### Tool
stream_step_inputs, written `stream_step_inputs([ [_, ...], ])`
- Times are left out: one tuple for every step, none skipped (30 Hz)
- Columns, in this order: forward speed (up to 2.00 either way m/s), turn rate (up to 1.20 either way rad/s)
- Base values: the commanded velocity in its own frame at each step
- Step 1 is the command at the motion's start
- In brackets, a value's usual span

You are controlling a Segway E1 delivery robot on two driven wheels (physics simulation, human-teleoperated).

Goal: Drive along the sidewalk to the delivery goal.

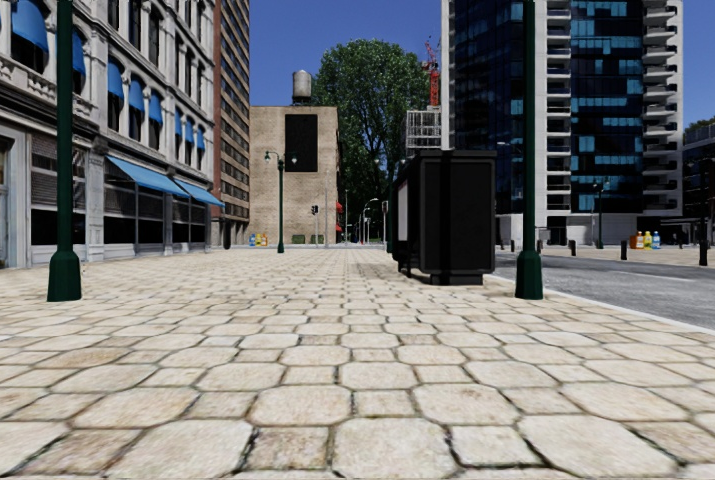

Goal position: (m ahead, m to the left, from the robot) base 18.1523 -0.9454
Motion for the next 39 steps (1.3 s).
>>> stream_step_inputs([
  [2.0, 0.0],
  [2.0, 0.0],
  [2.0, 0.0],
  [2.0, 0.0],
  [2.0, 0.0],
  [2.0, 0.0],
  [2.0, 0.0],
  [2.0, 0.0],
  [2.0, 0.0],
  [2.0, 0.0],
  [2.0, 0.0],
  [2.0, 0.0],
  [2.0, 0.0],
  [2.0, 0.0],
  [2.0, 0.0],
  [2.0, 0.0],
  [2.0, 0.0],
  [2.0, 0.0],
  [2.0, 0.0],
  [2.0, 0.0],
  [2.0, 0.0],
  [2.0, 0.0],
  [2.0, 0.0],
  [2.0, 0.0],
  [2.0, 0.0],
  [2.0, 0.0],
  [2.0, 0.0],
  [2.0, 0.0],
  [2.0, 0.0],
  [2.0, 0.0],
  [2.0, 0.0],
  [2.0, 0.0],
  [2.0, 0.0],
  [2.0, 0.0],
  [2.0, 0.0],
  [2.0, 0.0],
  [2.0, 0.0],
  [2.0, 0.0],
  [2.0, 0.0],
])
